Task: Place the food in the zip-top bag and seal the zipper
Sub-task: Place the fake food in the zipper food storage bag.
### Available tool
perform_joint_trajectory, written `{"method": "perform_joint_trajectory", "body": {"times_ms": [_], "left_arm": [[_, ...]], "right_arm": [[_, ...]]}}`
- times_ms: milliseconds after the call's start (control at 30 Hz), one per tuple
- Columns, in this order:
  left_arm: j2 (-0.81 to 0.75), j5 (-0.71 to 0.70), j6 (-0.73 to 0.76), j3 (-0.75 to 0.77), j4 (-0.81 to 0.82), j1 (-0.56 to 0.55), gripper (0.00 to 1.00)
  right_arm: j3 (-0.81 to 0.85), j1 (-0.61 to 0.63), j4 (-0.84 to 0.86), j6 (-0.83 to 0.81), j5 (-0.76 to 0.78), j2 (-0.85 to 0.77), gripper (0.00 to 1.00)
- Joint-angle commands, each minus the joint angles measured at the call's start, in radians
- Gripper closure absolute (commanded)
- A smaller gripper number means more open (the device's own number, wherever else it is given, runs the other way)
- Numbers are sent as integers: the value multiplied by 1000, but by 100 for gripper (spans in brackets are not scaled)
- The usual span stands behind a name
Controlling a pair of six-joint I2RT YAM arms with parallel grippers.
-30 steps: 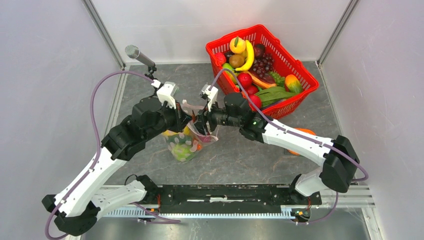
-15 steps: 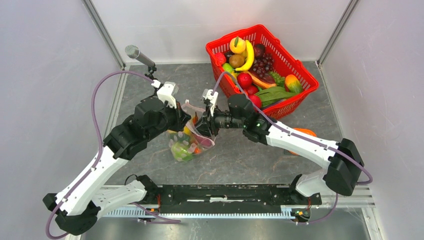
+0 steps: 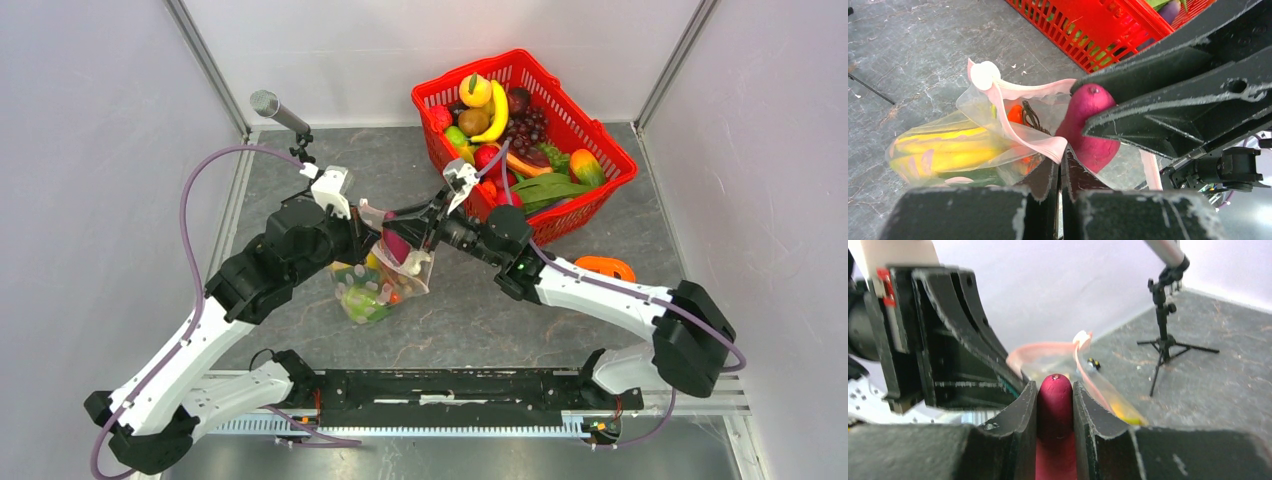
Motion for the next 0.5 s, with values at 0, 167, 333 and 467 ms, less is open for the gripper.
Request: {"method": "perform_joint_trajectory", "body": {"times_ms": [0, 167, 333, 467], "left_arm": [[-14, 12, -34, 0, 46, 1, 96], [-26, 6, -31, 10, 46, 1, 96], [-23, -67, -47, 11, 33, 1, 96], [-23, -129, -69, 19, 6, 1, 97]], "right_arm": [[25, 2, 271, 123, 61, 73, 91], [-22, 55, 358, 134, 162, 149, 90], [-83, 97, 504, 108, 151, 203, 77], [-82, 102, 443, 56, 126, 184, 46]]}}
